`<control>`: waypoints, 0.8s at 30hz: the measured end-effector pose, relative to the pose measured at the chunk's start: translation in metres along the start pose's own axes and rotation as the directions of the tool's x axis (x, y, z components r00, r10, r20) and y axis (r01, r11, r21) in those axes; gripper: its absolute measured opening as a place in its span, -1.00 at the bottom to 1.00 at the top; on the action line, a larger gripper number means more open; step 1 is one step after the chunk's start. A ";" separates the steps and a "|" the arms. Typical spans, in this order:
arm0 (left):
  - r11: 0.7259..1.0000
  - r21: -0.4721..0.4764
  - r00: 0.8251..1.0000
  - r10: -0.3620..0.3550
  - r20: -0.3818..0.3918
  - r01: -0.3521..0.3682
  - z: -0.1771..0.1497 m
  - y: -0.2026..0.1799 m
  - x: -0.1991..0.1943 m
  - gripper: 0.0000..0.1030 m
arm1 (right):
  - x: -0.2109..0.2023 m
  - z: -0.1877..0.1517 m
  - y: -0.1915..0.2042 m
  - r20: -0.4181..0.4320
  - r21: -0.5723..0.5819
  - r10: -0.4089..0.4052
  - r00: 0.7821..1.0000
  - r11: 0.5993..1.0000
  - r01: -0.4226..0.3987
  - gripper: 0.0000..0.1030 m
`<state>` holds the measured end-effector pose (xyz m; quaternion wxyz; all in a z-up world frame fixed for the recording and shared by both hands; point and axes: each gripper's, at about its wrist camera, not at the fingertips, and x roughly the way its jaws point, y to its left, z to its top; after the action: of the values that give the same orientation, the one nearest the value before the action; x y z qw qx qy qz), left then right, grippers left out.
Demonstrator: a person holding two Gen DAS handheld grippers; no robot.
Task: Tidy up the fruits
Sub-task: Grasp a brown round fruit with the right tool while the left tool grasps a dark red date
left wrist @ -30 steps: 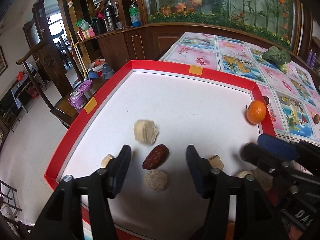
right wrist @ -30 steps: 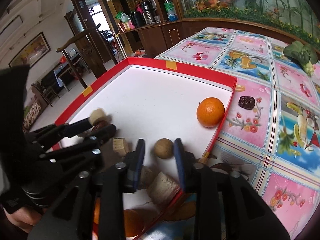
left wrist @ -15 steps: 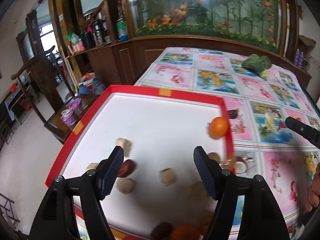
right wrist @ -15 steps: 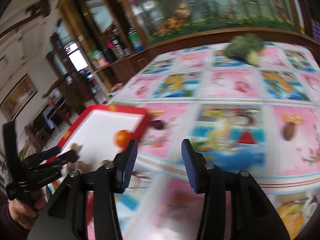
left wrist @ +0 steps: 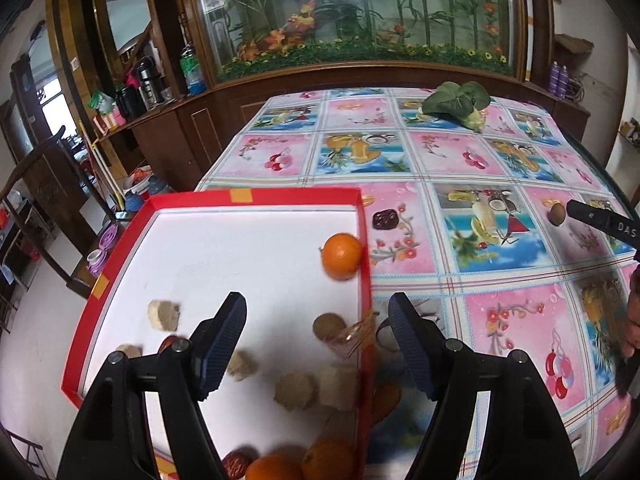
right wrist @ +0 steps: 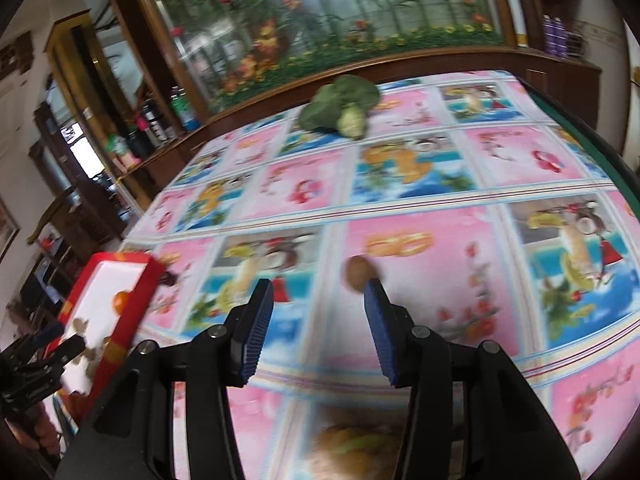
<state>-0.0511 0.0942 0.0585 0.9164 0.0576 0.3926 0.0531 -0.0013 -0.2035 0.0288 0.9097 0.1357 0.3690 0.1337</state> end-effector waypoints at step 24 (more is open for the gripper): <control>0.935 0.318 0.984 -0.121 -0.131 0.158 0.068 -0.068 0.093 0.18 | 0.042 0.006 -0.004 -0.113 -0.034 -0.091 0.989 0.996 0.088 -0.45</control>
<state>0.0656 0.0358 0.0289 0.8728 0.1776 0.4484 -0.0749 0.0327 -0.1935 0.0052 0.8941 0.0980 0.4241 0.1056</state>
